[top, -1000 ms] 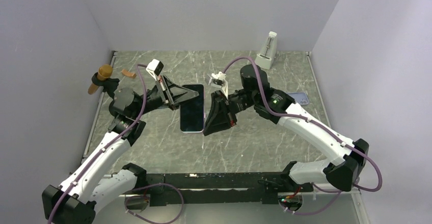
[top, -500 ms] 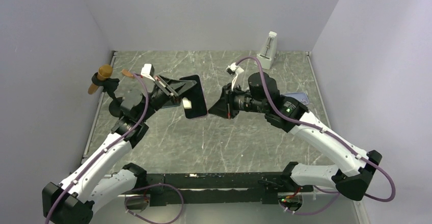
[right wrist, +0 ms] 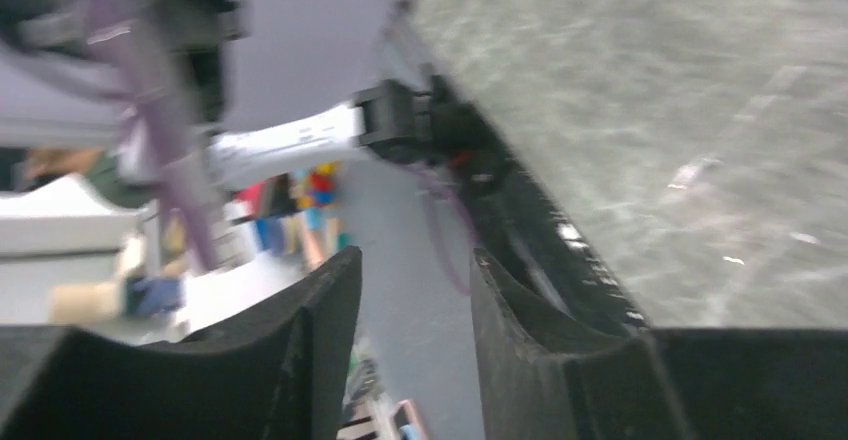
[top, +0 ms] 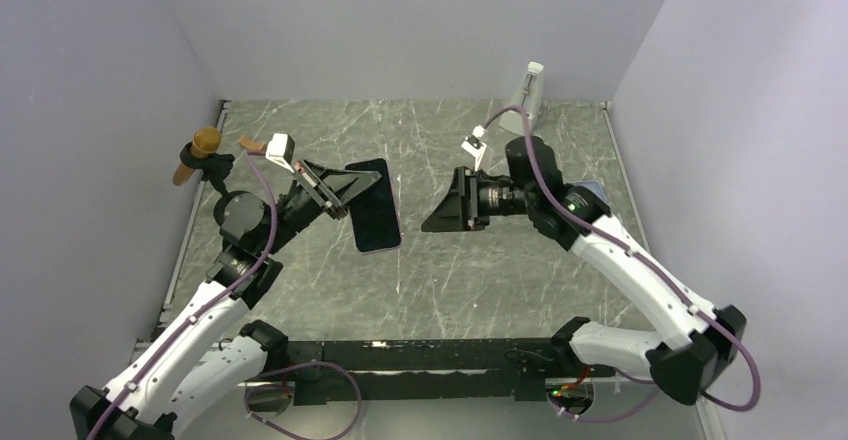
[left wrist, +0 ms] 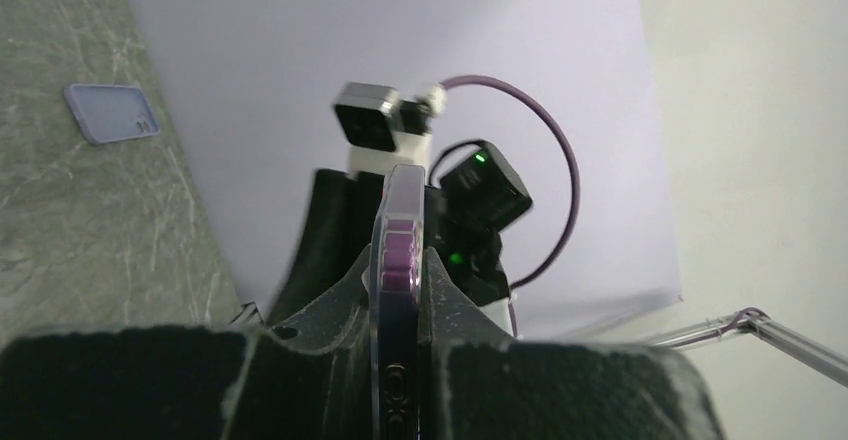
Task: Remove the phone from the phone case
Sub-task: Remove the phone case from the phone.
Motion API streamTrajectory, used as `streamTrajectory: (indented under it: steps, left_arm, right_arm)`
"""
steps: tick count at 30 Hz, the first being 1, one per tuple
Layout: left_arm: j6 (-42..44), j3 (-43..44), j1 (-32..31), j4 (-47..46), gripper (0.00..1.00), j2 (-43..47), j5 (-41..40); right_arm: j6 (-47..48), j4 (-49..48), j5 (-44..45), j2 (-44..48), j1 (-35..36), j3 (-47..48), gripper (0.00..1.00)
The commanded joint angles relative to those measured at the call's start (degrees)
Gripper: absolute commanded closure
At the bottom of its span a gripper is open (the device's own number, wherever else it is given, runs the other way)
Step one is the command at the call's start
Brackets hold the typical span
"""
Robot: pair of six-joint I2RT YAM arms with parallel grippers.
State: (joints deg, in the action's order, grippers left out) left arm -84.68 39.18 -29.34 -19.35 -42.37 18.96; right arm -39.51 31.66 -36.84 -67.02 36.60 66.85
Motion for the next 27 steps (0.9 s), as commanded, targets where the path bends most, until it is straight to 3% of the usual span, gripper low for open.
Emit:
streamTrajectory:
  steps: [1,2,4,7,11,27]
  left_arm:
    - [1.46,1.26,0.24,-3.91,1.0,-1.31,-0.6]
    - [1.93,1.8,0.19,-3.64,1.0,-1.77,-0.64]
    - [2.85,3.06,0.25,-2.38,1.0,-2.69,-0.6]
    - [3.47,4.35,0.26,-1.9,1.0,-4.21,0.43]
    - [2.46,3.63,0.25,-3.33,1.0,-4.79,0.48]
    - [0.21,2.04,0.27,-5.56,1.0,-3.64,-0.32]
  right_arm:
    - [-25.59,-32.56,-16.12,7.14,2.03,-8.3,0.53]
    - [-28.58,-38.23,-15.87,8.08,2.67,-10.26,0.49]
    - [-28.96,-40.55,-14.35,8.71,3.49,-10.83,0.42]
    - [-25.36,-34.39,-12.52,7.71,3.57,-7.62,0.48]
    - [-29.31,-39.81,-13.08,6.9,4.16,-9.59,0.59]
    - [-26.06,-36.09,-10.13,4.83,6.77,-10.07,0.6]
